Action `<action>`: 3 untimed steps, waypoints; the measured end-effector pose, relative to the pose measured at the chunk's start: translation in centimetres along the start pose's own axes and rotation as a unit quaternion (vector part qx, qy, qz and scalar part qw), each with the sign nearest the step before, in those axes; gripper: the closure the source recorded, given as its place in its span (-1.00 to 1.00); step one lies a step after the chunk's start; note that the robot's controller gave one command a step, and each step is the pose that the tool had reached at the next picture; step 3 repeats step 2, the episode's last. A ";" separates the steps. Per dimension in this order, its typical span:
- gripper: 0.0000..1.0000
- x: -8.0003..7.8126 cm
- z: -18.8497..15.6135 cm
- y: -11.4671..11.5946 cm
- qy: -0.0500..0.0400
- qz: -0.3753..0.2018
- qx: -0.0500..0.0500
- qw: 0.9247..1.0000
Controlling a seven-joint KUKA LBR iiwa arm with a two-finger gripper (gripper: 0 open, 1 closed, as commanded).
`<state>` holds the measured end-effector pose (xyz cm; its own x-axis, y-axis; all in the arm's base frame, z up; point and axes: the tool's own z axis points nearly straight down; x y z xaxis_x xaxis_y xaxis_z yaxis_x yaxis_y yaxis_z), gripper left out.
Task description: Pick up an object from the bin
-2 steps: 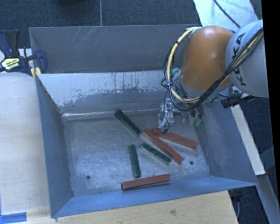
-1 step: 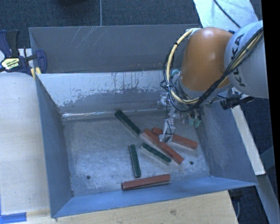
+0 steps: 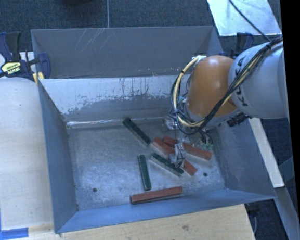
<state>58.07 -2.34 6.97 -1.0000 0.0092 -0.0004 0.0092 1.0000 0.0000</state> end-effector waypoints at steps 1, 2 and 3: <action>1.00 -0.3 -0.4 -0.1 -0.004 0.001 0.000 1.000; 1.00 0.6 -14.9 2.0 -0.006 -0.056 0.000 0.998; 1.00 0.6 -14.9 2.0 -0.006 -0.056 0.000 0.998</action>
Offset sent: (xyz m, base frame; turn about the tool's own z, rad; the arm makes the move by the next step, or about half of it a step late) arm 0.0000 0.0000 0.0000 0.0000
